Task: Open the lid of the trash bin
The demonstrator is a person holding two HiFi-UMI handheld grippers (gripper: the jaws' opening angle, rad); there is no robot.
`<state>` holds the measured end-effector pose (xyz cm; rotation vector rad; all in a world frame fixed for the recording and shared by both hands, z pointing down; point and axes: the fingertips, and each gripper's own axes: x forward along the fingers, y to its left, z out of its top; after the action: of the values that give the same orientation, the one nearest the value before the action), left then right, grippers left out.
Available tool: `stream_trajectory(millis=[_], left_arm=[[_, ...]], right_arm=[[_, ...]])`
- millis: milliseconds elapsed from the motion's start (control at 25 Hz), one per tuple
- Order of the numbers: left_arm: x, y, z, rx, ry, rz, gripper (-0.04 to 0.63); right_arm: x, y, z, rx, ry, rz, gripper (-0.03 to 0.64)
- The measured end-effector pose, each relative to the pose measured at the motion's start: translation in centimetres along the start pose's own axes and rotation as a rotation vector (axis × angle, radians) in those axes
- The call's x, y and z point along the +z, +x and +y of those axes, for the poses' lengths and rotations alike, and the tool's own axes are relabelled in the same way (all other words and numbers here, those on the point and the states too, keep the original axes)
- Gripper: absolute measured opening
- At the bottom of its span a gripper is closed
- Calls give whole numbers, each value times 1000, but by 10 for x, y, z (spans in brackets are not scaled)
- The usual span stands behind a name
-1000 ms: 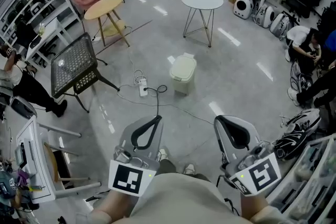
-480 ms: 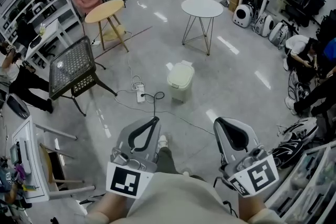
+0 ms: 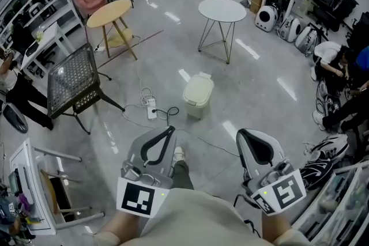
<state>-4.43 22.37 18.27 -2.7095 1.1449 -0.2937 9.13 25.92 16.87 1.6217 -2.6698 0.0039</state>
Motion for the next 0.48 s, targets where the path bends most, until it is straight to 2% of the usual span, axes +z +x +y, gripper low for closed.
stream_trajectory(millis=[200,480], left_arm=[[-10,44,58,-12,-20,13,2],[-27,113,153,-45,0,26,2]], right_arm=[[-1,68,-24,-19,11,28,3],[-4,180,-56,-44,28,71,3]])
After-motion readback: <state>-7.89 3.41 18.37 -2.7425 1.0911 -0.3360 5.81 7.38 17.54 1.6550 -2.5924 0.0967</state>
